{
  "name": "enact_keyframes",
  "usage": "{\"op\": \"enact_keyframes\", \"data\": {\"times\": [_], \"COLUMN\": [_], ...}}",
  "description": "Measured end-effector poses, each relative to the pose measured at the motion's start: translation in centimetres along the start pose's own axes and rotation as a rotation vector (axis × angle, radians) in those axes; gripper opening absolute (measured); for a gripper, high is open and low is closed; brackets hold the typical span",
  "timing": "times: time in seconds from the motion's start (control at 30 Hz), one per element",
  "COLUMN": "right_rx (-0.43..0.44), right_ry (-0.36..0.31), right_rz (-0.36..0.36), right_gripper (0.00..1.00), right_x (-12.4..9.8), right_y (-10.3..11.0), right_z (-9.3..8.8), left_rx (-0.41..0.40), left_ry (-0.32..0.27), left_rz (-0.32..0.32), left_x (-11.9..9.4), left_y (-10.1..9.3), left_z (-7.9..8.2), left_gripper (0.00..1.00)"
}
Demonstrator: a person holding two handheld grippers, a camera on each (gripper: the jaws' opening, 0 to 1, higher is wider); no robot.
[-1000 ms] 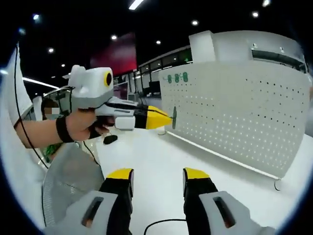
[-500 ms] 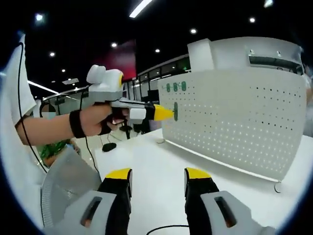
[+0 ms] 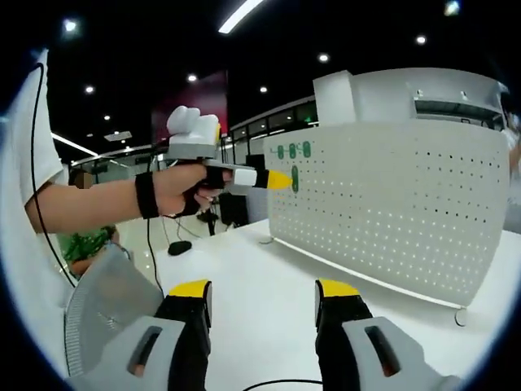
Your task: Insert the hook assembly into the mounting plate slot until the hook locks in place.
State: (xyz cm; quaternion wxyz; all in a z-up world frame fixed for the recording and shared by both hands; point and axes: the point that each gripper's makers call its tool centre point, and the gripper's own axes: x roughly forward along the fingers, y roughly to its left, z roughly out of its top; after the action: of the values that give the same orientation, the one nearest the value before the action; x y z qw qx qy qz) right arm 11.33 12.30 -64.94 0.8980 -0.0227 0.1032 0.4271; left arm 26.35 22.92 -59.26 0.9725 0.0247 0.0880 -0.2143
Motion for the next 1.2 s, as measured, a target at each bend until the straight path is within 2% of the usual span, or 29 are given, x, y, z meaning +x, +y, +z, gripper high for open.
{"op": "enact_keyframes", "data": {"times": [0.17,0.3,0.67,1.2], "right_rx": [0.008,0.002,0.000,0.021], "right_ry": [-0.013,-0.027,-0.010,-0.004], "right_rz": [-0.015,-0.013,-0.024,-0.033], "right_gripper": [0.51,0.51,0.51,0.51], "right_x": [-0.2,-0.2,-0.5,-0.7], "right_y": [0.0,0.1,-0.1,-0.4], "right_z": [0.6,0.9,0.8,0.4], "left_rx": [0.004,-0.017,-0.046,-0.034], "left_ry": [0.010,-0.003,-0.022,-0.056], "left_rz": [0.022,0.043,0.091,0.143], "left_x": [0.9,1.6,2.8,4.2], "left_y": [0.8,1.6,3.8,6.1], "left_z": [0.5,1.3,2.7,5.2], "left_gripper": [0.02,0.02,0.02,0.02]}}
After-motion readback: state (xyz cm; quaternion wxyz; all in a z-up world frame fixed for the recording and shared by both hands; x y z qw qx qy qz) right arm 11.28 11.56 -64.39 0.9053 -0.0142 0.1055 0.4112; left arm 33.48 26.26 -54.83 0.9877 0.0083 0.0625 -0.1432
